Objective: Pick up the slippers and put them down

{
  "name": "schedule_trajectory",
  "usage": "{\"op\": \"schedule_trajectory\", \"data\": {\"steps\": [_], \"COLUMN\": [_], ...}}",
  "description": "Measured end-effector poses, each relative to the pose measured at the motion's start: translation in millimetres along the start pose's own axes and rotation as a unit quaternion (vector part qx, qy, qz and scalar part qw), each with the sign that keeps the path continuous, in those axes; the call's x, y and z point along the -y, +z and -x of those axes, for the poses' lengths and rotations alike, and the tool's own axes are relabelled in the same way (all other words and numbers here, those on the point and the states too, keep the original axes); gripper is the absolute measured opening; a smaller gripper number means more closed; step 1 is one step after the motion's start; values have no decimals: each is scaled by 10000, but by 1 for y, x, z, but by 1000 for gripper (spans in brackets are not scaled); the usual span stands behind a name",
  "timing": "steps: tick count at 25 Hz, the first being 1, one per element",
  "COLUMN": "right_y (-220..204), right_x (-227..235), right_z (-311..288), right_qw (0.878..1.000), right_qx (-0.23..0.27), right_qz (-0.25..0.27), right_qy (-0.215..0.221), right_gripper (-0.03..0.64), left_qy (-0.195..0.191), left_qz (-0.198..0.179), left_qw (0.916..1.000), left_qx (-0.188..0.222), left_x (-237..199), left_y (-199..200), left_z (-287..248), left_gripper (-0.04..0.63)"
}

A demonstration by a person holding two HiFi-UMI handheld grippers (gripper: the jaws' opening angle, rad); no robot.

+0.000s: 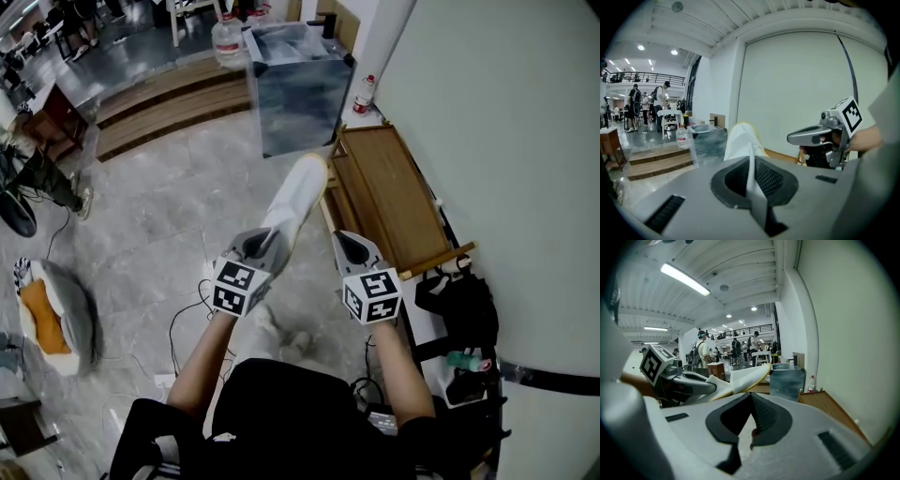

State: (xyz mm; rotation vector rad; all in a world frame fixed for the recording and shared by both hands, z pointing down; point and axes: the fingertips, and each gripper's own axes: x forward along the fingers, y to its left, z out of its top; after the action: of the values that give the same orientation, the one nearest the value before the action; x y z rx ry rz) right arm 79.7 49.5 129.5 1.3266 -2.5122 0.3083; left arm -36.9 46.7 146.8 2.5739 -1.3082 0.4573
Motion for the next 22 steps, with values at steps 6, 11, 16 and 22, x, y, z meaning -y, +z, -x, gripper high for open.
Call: {"op": "schedule_trajectory", "data": {"steps": [6, 11, 16, 22], "right_y": [-10, -22, -47, -93], "right_x": [4, 14, 23, 26], "right_z": [-37, -64, -95, -127], "right_qw": [9999, 9995, 9990, 9987], "right_qx": [-134, -165, -240, -345], "right_qz": [-93, -213, -312, -343], "right_qy": [-36, -174, -206, -159], "right_gripper": [-8, -8, -8, -8], "left_qy": [-82, -137, -100, -82], "left_qz": [40, 51, 21, 41], "left_qw": [9999, 9997, 9995, 9988], "left_qx": [-82, -194, -313, -471], "left_x": [-31, -56, -81, -100], "left_y": [-12, -29, -56, -109], "left_z": [-24, -43, -64, -91], "left_gripper": [15, 15, 15, 15]}}
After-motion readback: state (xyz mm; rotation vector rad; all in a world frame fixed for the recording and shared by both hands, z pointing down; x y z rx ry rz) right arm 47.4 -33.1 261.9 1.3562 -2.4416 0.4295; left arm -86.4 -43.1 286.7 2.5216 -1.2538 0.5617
